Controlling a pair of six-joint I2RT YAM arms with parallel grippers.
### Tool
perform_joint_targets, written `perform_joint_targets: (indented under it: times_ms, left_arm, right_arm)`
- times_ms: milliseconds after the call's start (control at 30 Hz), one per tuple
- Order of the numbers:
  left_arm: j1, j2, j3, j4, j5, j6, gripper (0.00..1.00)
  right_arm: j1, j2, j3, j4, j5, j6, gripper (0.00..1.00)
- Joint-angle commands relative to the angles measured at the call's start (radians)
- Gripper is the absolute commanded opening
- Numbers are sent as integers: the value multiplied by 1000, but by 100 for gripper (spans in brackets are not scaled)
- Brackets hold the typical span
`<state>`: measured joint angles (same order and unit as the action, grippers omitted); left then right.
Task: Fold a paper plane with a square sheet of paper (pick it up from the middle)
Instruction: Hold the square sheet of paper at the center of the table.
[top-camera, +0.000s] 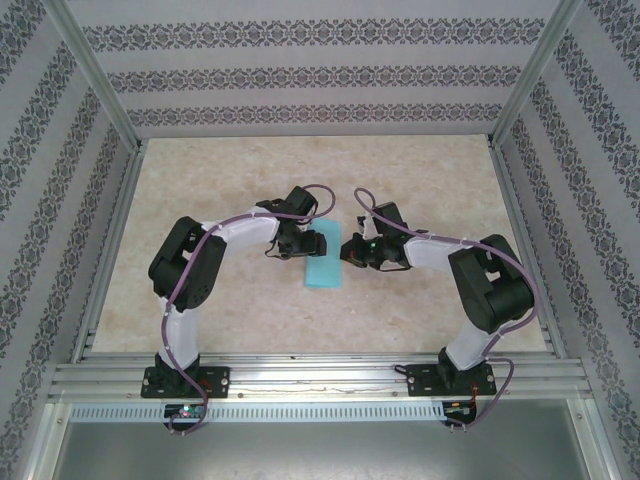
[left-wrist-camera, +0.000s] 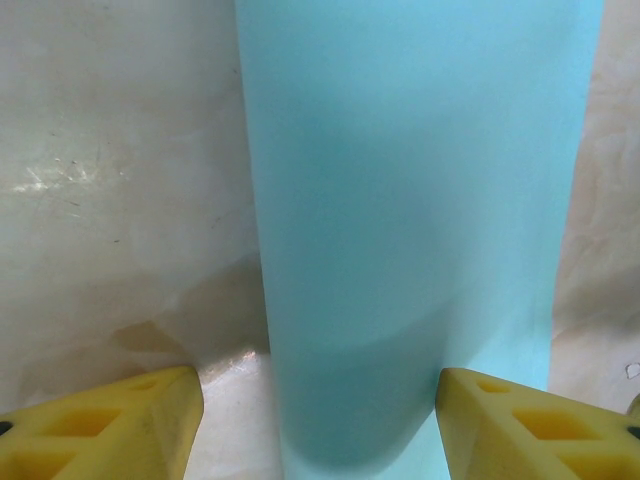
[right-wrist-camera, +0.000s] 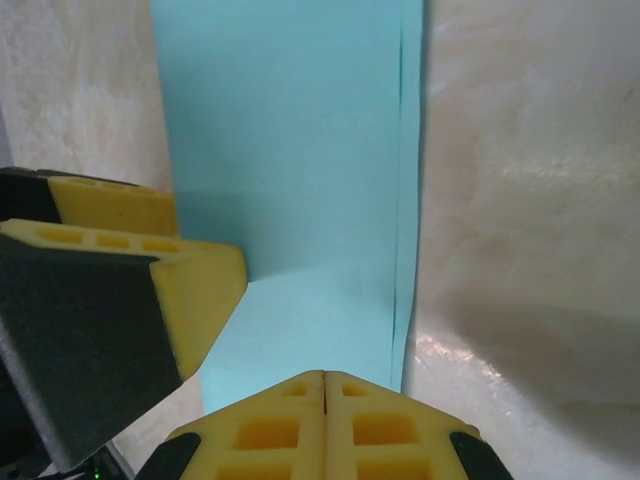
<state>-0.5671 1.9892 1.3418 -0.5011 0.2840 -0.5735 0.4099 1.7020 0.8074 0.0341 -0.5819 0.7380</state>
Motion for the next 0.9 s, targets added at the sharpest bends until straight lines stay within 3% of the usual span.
perform_joint_targets:
  times_ms: [0, 433, 867]
  left_arm:
    - [-2, 70, -6, -24, 35, 40, 66]
    - [-4, 80, 4, -30, 45, 40, 66]
    - [-4, 50, 29, -47, 53, 29, 67]
  right_arm:
    - [3, 30, 32, 49, 0, 34, 1]
    - [10, 120, 75, 72, -32, 58, 0]
    - [8, 167, 32, 67, 35, 52, 0]
